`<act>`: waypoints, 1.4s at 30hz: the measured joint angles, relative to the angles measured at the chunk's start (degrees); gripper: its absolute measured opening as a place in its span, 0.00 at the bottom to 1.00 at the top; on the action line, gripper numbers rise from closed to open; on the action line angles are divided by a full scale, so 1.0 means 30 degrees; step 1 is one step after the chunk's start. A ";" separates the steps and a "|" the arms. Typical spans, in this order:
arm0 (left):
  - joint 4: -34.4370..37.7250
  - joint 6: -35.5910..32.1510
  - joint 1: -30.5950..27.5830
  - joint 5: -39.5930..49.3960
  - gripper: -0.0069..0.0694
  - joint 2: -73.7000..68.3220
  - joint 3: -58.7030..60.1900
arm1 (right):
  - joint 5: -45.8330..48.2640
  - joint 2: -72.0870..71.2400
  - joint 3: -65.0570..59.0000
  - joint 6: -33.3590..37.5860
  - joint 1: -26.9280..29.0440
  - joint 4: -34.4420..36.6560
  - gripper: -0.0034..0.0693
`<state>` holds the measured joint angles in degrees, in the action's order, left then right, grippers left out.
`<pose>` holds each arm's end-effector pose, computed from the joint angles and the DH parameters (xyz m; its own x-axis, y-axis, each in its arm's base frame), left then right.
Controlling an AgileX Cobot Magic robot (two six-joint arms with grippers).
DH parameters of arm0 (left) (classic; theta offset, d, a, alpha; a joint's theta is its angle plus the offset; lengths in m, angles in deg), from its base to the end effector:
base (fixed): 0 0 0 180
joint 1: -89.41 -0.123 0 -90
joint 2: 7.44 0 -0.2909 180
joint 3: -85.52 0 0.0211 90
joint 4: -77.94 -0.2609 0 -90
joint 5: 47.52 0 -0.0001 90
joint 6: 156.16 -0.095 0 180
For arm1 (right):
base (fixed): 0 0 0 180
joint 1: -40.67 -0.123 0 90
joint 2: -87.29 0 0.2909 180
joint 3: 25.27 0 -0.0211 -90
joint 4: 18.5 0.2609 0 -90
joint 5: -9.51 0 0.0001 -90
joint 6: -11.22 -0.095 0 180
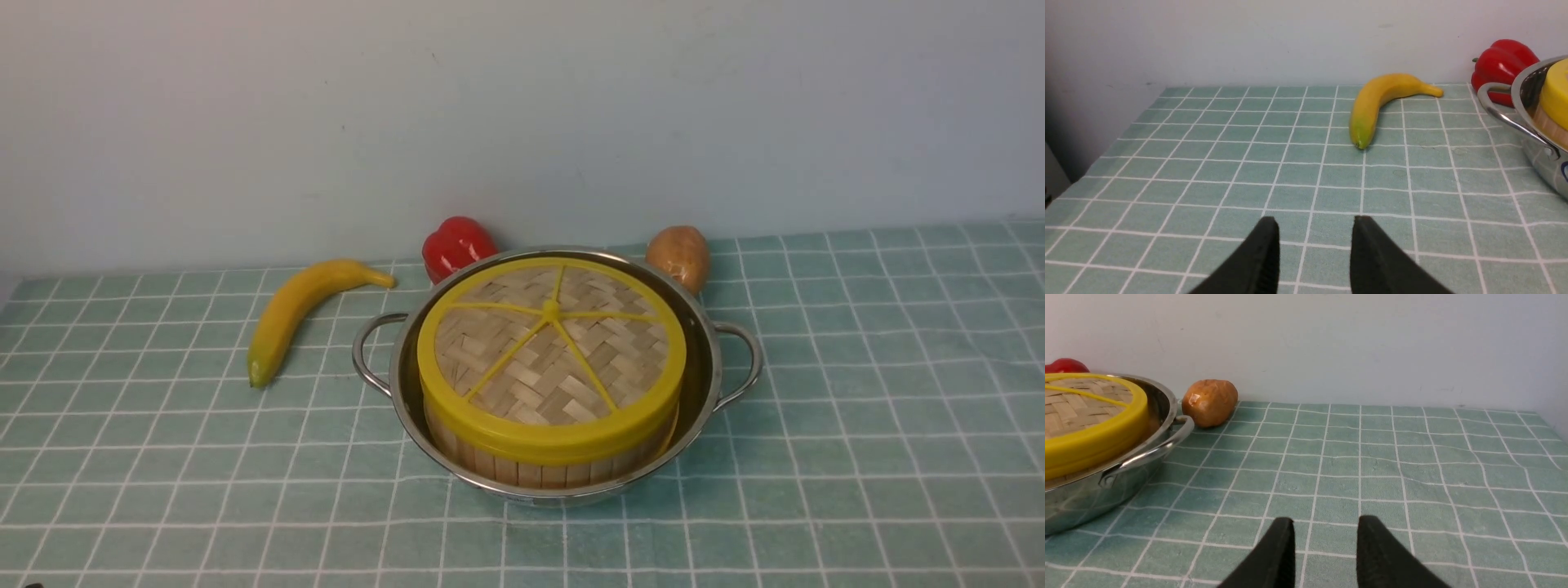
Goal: Place the steamer in the pot on the blue tablecloth, and put the lid on the steamer.
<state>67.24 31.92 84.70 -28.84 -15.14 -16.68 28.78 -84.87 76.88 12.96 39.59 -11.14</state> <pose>0.0615 0.0108 0.1806 -0.2439 0.0161 -0.9697 -0.1308 0.9902 0.0493 0.0620 0.0052 0.1790 -0.2600 0.0859 -0.9618 -0.0362 0.9945 0.0986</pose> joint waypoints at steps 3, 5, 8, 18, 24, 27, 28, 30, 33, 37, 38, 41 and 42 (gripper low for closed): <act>-0.0040 -0.0061 0.0000 0.0019 0.41 0.0000 0.0000 | 0.0000 0.0000 0.0000 0.0000 0.0000 0.0000 0.38; -0.0062 -0.0081 0.0000 0.0019 0.41 0.0000 0.0000 | 0.0000 0.0000 0.0000 0.0000 0.0000 0.0000 0.38; 0.0035 -0.0103 0.0000 0.0019 0.41 0.0000 0.0000 | 0.0000 0.0000 0.0000 0.0000 0.0000 0.0000 0.38; 0.3042 -0.4608 0.0000 0.0034 0.41 0.0000 0.0000 | 0.0000 0.0000 0.0000 0.0000 0.0000 0.0000 0.38; 0.3319 -0.4928 0.0000 0.0034 0.41 0.0000 0.0000 | 0.0000 0.0000 0.0000 0.0000 0.0000 0.0000 0.38; 0.3319 -0.4942 0.0000 0.0034 0.41 0.0000 0.0000 | 0.0000 0.0000 0.0000 0.0000 0.0000 0.0000 0.38; 0.3319 -0.4951 0.0106 0.0034 0.41 0.0000 0.0000 | 0.0000 0.0000 0.0000 0.0000 0.0000 0.0000 0.38; 0.3340 -0.4989 0.0262 0.0016 0.41 0.0000 0.0000 | 0.0000 0.0000 0.0000 0.0000 0.0000 0.0000 0.38; 0.3362 -0.4989 0.0481 0.0016 0.41 0.0000 0.0000 | 0.0000 0.0000 0.0000 0.0000 0.0000 0.0000 0.38; 0.3378 -0.4989 0.0605 0.0016 0.41 0.0000 0.0000 | 0.0000 0.0000 0.0000 0.0000 0.0000 0.0000 0.38; 0.3378 -0.4989 0.0605 0.0016 0.41 0.0000 0.0000 | 0.0000 0.0000 0.0000 0.0000 0.0000 0.0000 0.38; 0.3378 -0.4989 0.0605 0.0016 0.41 0.0000 0.0000 | 0.0000 0.0000 0.0000 0.0000 0.0000 0.0000 0.38; 0.3378 -0.5005 0.0605 0.0016 0.41 0.0000 0.0000 | 0.0000 0.0000 0.0000 0.0000 0.0000 0.0000 0.38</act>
<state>77.38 16.90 86.51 -28.79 -15.14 -16.68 28.78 -84.87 76.88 12.96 39.59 -11.14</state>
